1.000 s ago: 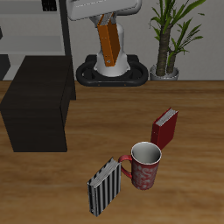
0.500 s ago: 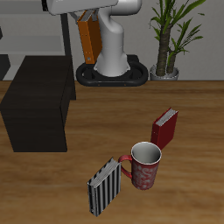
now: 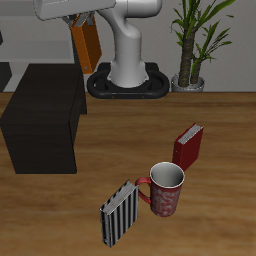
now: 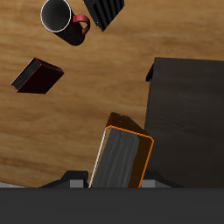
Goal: Place the orange book upright on top of the shelf
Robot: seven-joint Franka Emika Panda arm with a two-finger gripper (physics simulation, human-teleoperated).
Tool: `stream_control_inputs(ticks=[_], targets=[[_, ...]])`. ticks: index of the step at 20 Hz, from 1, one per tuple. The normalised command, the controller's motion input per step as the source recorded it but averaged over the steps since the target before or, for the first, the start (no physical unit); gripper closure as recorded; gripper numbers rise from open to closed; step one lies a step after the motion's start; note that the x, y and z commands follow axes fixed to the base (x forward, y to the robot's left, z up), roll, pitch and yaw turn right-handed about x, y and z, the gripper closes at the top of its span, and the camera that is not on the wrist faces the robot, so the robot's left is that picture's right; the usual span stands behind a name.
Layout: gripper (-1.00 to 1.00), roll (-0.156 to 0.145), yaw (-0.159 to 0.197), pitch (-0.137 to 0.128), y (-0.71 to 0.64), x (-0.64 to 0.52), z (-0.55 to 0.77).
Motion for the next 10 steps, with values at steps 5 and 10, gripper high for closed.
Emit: stream_control_inputs(ticks=[5, 10], targets=[[1.0, -0.039, 0.006, 0.019, -0.44, 0.05, -0.06], [1.0, 0.002, 0.008, 0.055, -0.3, 0.04, -0.06]])
